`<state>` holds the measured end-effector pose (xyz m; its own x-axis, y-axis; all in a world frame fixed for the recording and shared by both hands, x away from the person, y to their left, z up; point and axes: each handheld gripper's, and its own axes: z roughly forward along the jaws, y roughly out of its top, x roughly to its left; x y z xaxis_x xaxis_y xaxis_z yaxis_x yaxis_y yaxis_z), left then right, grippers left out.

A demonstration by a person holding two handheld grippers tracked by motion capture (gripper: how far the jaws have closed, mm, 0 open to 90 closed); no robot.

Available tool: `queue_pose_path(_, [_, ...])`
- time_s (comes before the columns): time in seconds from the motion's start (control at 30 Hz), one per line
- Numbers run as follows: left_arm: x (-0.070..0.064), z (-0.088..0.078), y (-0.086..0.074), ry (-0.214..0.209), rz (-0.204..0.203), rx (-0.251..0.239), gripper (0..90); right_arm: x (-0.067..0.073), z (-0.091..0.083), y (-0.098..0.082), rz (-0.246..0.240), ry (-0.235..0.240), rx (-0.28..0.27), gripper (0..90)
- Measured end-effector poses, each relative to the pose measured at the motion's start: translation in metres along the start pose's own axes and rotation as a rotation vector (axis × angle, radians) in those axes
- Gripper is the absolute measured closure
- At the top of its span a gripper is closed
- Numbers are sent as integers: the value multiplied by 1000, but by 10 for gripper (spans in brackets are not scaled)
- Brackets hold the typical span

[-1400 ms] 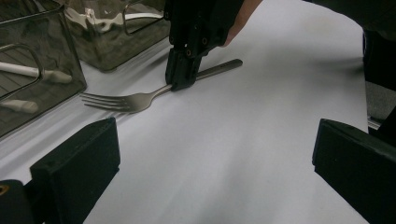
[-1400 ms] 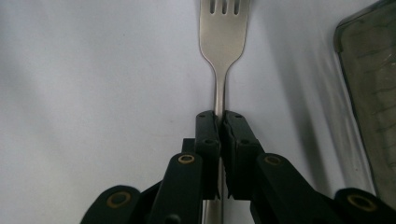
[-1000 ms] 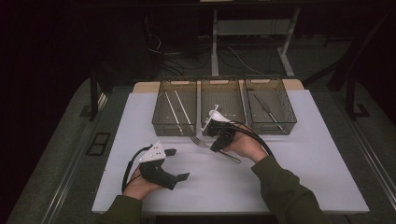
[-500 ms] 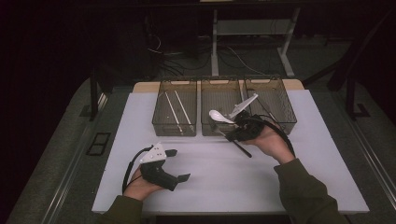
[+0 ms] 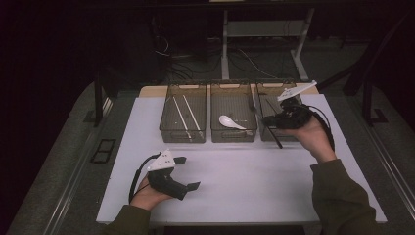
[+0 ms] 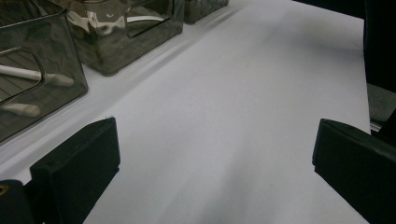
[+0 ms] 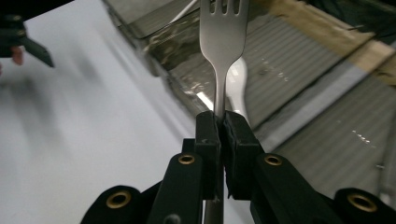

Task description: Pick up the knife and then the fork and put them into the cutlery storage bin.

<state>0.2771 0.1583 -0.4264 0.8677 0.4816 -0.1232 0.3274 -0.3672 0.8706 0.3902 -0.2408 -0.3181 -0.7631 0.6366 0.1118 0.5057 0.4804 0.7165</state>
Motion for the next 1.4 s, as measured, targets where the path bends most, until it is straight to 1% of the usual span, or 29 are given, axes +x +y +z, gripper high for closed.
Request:
queue_pose_path(0.1, [1, 0, 0, 1, 0, 2, 0, -11, -10, 4, 13, -33, -9, 848])
queue_pose_path(0.2, [1, 0, 0, 2, -1, 4, 0, -22, -16, 8, 25, -64, -18, 848])
queue_pose_path(0.27, [1, 1, 0, 3, -2, 6, 0, -30, -21, 12, 25, -93, -28, 848])
queue_pose_path(0.3, [1, 1, 0, 3, -3, 6, 0, -32, -22, 14, 34, -99, -31, 848])
queue_pose_path(0.4, [0, 0, 0, 2, 4, 9, 0, -45, -25, 20, 39, -151, -38, 848])
queue_pose_path(0.57, [-1, -1, -1, -2, 9, 11, 0, -69, -25, 21, 71, -206, -46, 848])
queue_pose_path(0.67, [-1, -1, -1, -3, 8, 10, 0, -81, -21, 17, 83, -237, -29, 848])
queue_pose_path(0.7, [-1, -1, -1, -2, 8, 10, 0, -86, -18, 15, 88, -252, -16, 848])
queue_pose_path(0.77, [-1, -1, -1, -3, 8, 9, 0, -93, -13, 10, 97, -266, -2, 848])
queue_pose_path(0.9, [-1, -1, -1, -4, 9, 11, 0, -102, -6, 2, 127, -271, 4, 847])
queue_pose_path(1.1, [-1, -1, -1, -4, 9, 11, 0, -111, 9, -18, 166, -286, 55, 847])
queue_pose_path(1.27, [0, 0, -1, -5, 8, 12, 0, -119, 17, -33, 207, -285, 86, 847])
queue_pose_path(1.37, [0, 0, -1, -4, 10, 15, 0, -121, 22, -39, 215, -282, 103, 847])
queue_pose_path(1.4, [0, 0, -1, -3, 9, 15, 0, -122, 25, -40, 231, -275, 111, 847])
